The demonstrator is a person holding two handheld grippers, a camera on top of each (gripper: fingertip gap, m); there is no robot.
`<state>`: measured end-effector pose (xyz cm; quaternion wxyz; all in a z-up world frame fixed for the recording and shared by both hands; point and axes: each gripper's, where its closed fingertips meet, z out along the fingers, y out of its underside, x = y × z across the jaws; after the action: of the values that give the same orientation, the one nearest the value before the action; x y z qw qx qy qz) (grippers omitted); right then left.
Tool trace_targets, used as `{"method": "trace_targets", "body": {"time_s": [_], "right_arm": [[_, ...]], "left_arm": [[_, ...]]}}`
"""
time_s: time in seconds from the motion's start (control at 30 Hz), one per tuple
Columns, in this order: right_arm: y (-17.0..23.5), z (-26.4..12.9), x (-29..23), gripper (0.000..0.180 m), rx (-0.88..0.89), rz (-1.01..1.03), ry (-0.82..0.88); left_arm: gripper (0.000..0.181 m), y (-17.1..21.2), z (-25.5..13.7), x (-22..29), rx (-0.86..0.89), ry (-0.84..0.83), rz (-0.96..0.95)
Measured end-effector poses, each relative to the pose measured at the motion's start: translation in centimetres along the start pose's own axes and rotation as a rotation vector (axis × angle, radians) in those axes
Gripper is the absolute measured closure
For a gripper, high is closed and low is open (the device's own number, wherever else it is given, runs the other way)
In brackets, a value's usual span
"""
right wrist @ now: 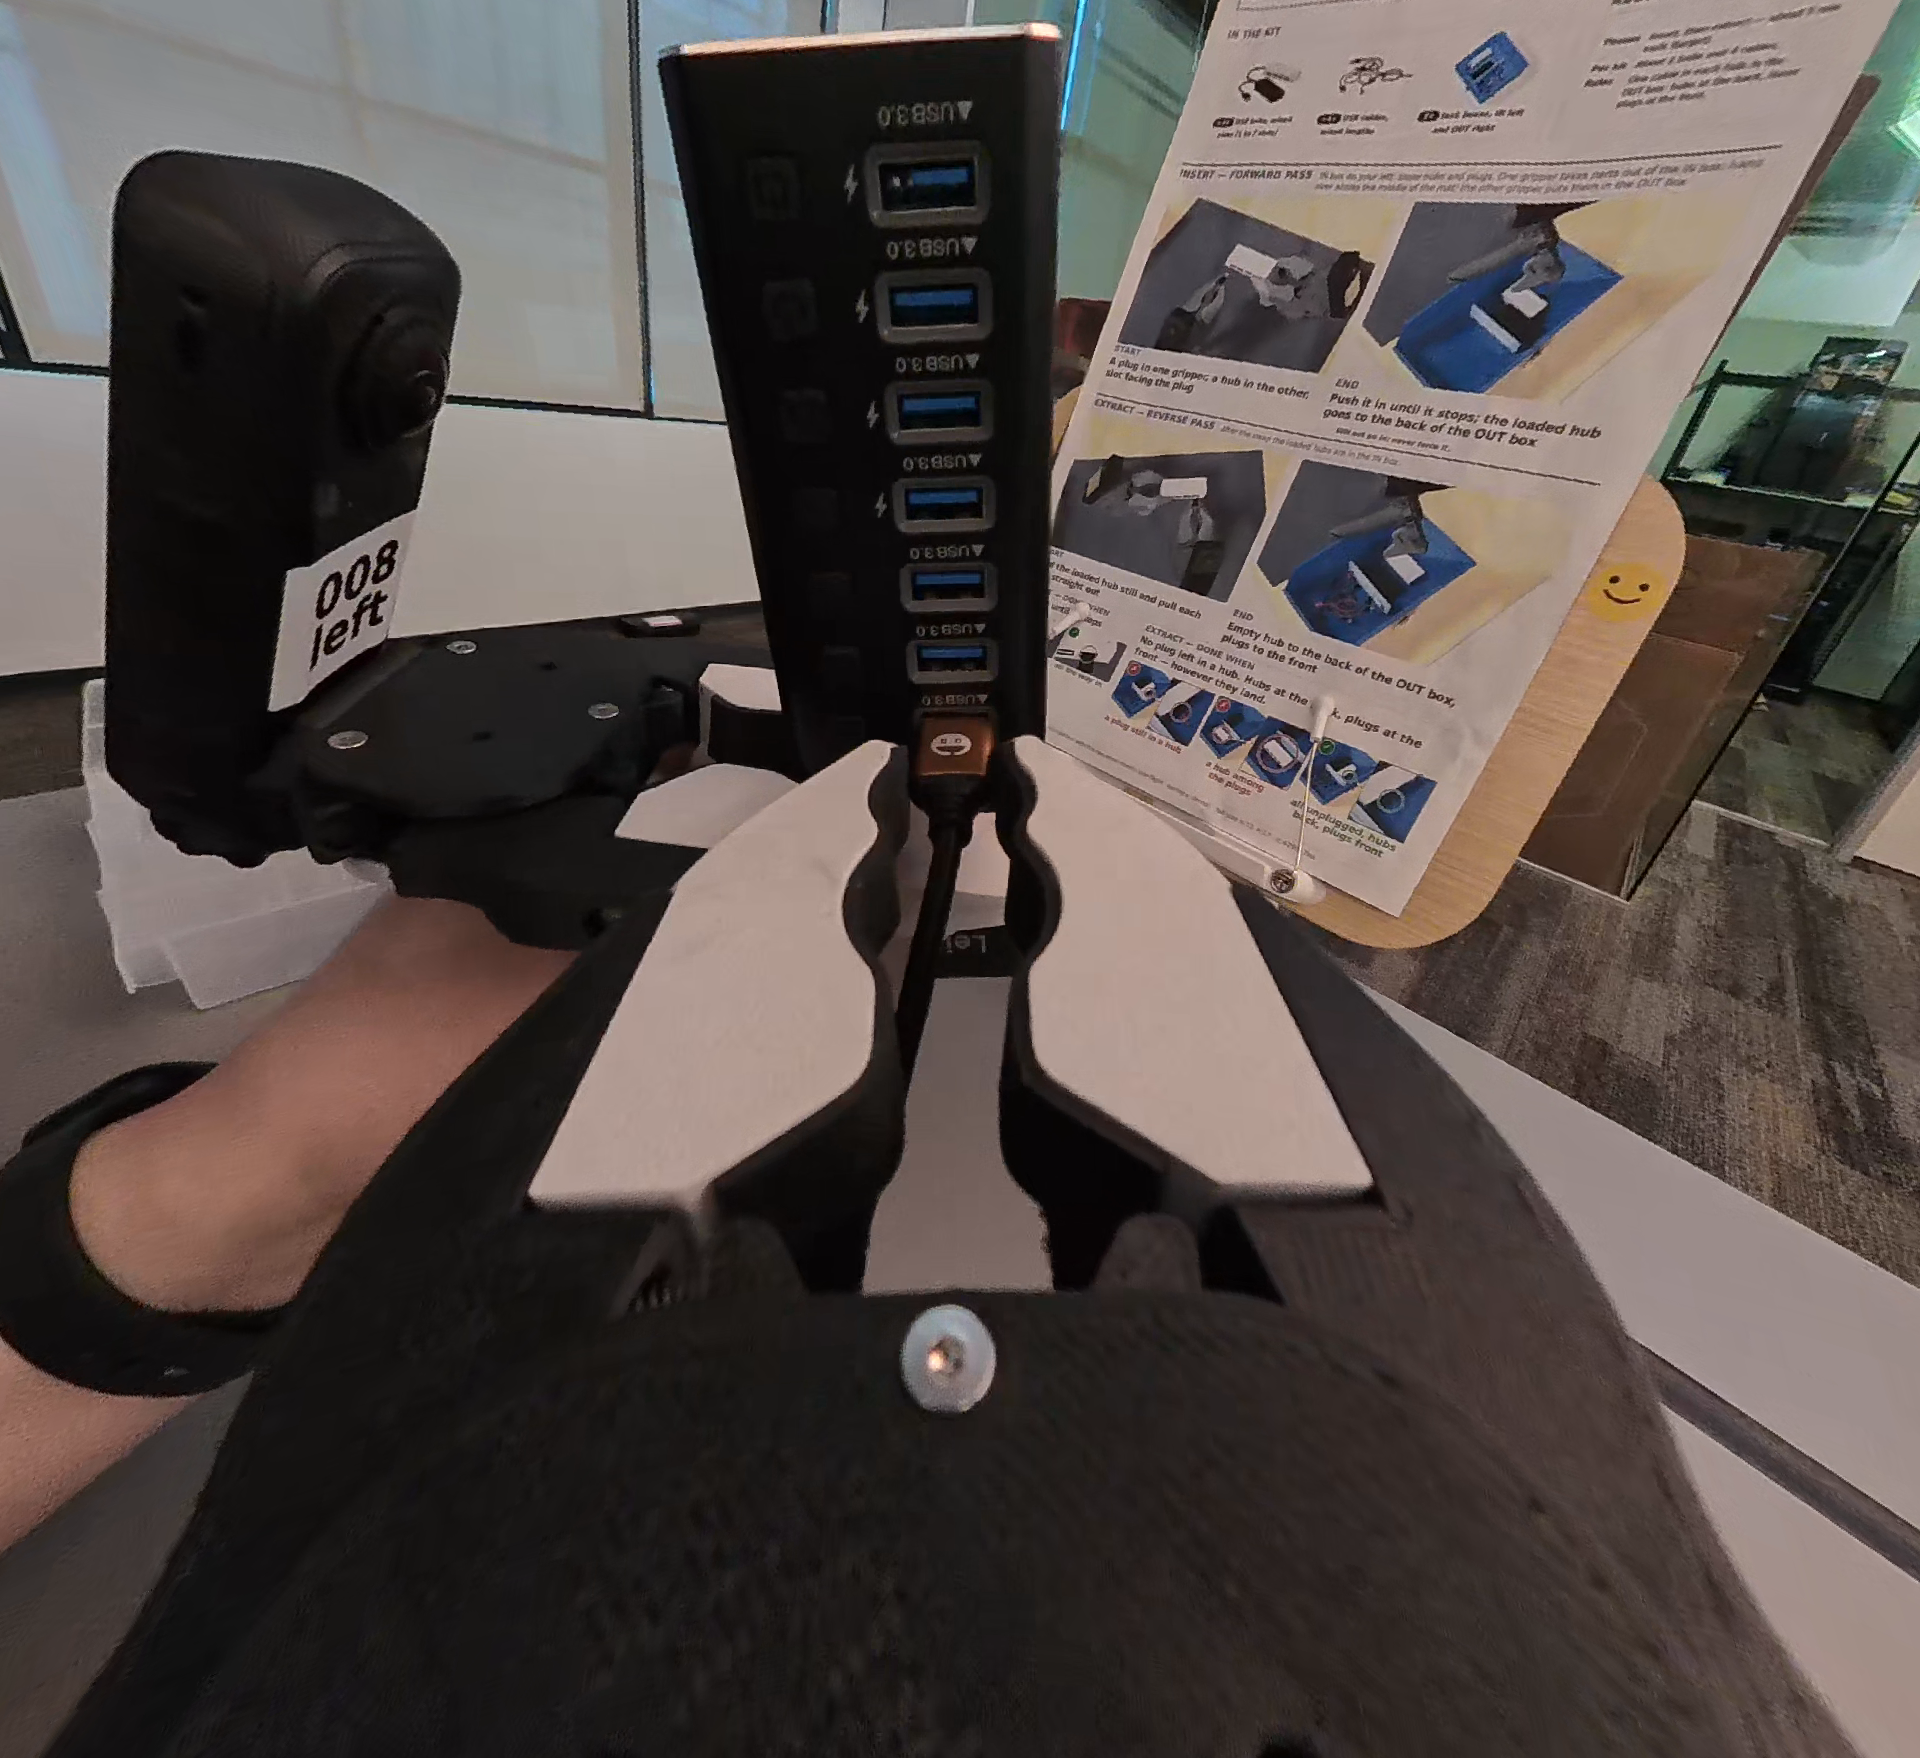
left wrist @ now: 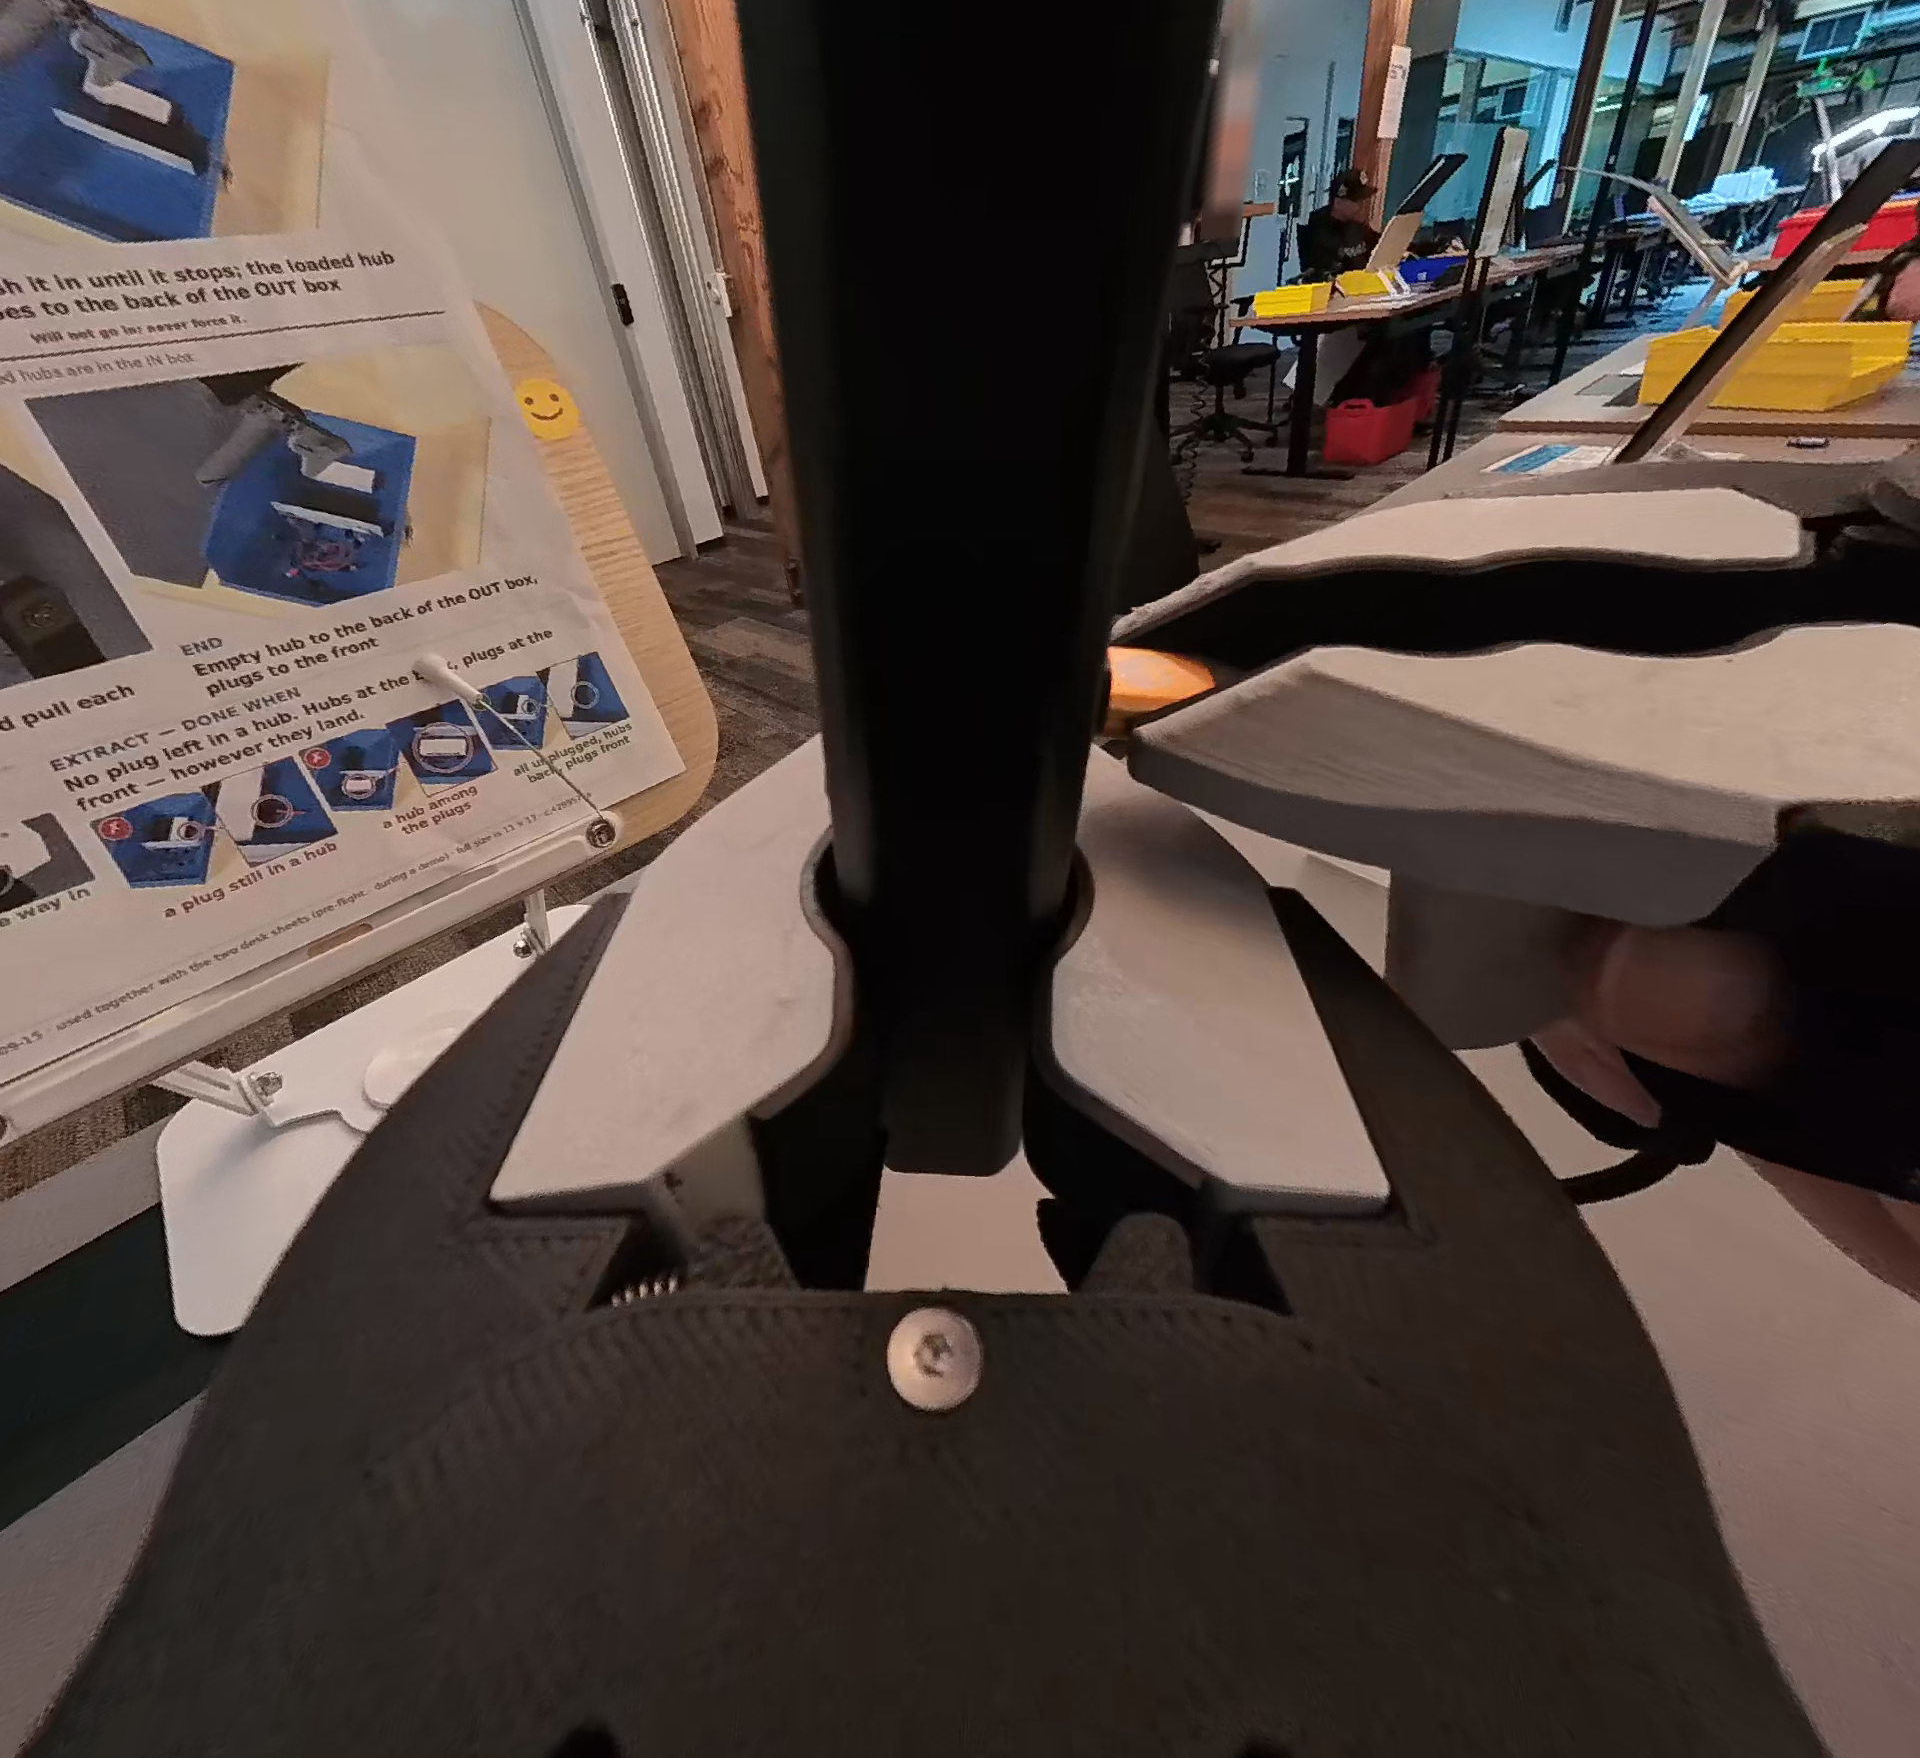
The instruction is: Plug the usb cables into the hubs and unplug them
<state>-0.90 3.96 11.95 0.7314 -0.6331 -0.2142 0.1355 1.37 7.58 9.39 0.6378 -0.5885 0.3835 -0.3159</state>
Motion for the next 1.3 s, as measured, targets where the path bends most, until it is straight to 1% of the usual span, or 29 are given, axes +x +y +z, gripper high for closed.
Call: {"method": "trace_targets", "body": {"time_s": [0.17,0.23,0.33,0.4,0.43,0.47,0.5,0.57,0.63,0.7,0.73,0.8,0.87,0.93,0.97,1.03,1.13,1.17,1.2,1.23,1.27,1.3], "right_arm": [[0.2,0.1,-0.2,0.164,-0.003,-0.035,0.034],[-0.1,0.0,-0.6,0.164,0.005,-0.057,-0.004],[-0.1,-0.2,-0.4,0.164,-0.005,0.026,-0.067],[0.2,-0.2,-0.2,0.164,-0.016,0.021,-0.046],[0.3,-0.2,-0.1,0.164,-0.025,0.005,-0.025],[0.1,-0.4,-0.1,0.164,-0.019,-0.003,-0.005],[-0.4,-1.0,0.2,0.164,-0.001,-0.016,0.023],[-1.5,-2.3,0.2,0.164,0.008,-0.072,0.026],[-3.0,-3.6,0.9,0.164,0.009,-0.107,0.028],[-5.6,-5.8,2.3,0.164,0.013,-0.113,0.028],[-7.1,-7.5,3.3,0.163,0.03,-0.106,0.036],[-10.7,-12.2,4.8,0.164,0.153,-0.109,0.048],[-11.9,-17.2,7.6,0.164,0.162,-0.121,0.165],[-12.1,-22.2,10.7,0.164,0.142,-0.216,0.329],[-11.4,-24.2,12.2,0.164,0.089,-0.254,0.388],[-8.7,-27.0,15.1,0.164,-0.04,-0.253,0.449],[-3.4,-28.3,19.0,0.164,-0.199,-0.231,0.452],[-1.3,-28.3,19.9,0.164,-0.254,-0.232,0.433],[1.4,-28.1,20.1,0.164,-0.33,-0.211,0.367],[4.4,-28.1,20.4,0.164,-0.429,-0.178,0.321],[7.1,-28.3,21.1,0.164,-0.528,-0.158,0.313],[9.6,-28.4,20.8,0.164,-0.603,-0.131,0.26]], "left_arm": [[0.151,0.1,-0.1,-0.3,-0.011,0.008,0.031],[0.151,-0.2,-0.3,0.0,0.002,0.051,0.009],[0.151,0.0,-0.2,0.2,-0.022,0.063,0.005],[0.151,0.2,0.0,0.0,-0.028,0.049,0.004],[0.151,0.3,-0.1,-0.8,-0.026,0.014,-0.011],[0.151,0.4,-0.6,-2.6,-0.012,-0.051,-0.05],[0.151,0.3,-1.3,-4.4,0.011,-0.061,-0.12],[0.151,0.1,-3.3,-7.1,0.039,0.01,-0.266],[0.151,0.2,-5.5,-9.9,0.028,-0.064,-0.25],[0.151,-0.2,-7.1,-11.2,0.026,-0.109,-0.202],[0.151,-0.6,-7.6,-11.1,0.038,-0.094,-0.202],[0.151,-1.6,-8.2,-10.1,0.063,-0.031,-0.215],[0.151,-2.1,-8.3,-9.3,0.062,0.002,-0.205],[0.151,-2.2,-8.2,-8.7,0.053,0.017,-0.181],[0.151,-2.2,-8.0,-8.3,0.049,0.031,-0.179],[0.151,-2.2,-7.5,-7.5,0.044,0.066,-0.189],[0.151,-2.0,-6.9,-6.6,0.031,0.1,-0.191],[0.151,-1.9,-6.8,-6.4,0.024,0.107,-0.186],[0.151,-1.9,-6.7,-6.1,0.019,0.114,-0.181],[0.151,-1.9,-6.6,-6.0,0.017,0.119,-0.179],[0.151,-2.0,-6.6,-5.8,0.017,0.125,-0.18],[0.151,-2.1,-6.5,-5.6,0.019,0.134,-0.182]]}}
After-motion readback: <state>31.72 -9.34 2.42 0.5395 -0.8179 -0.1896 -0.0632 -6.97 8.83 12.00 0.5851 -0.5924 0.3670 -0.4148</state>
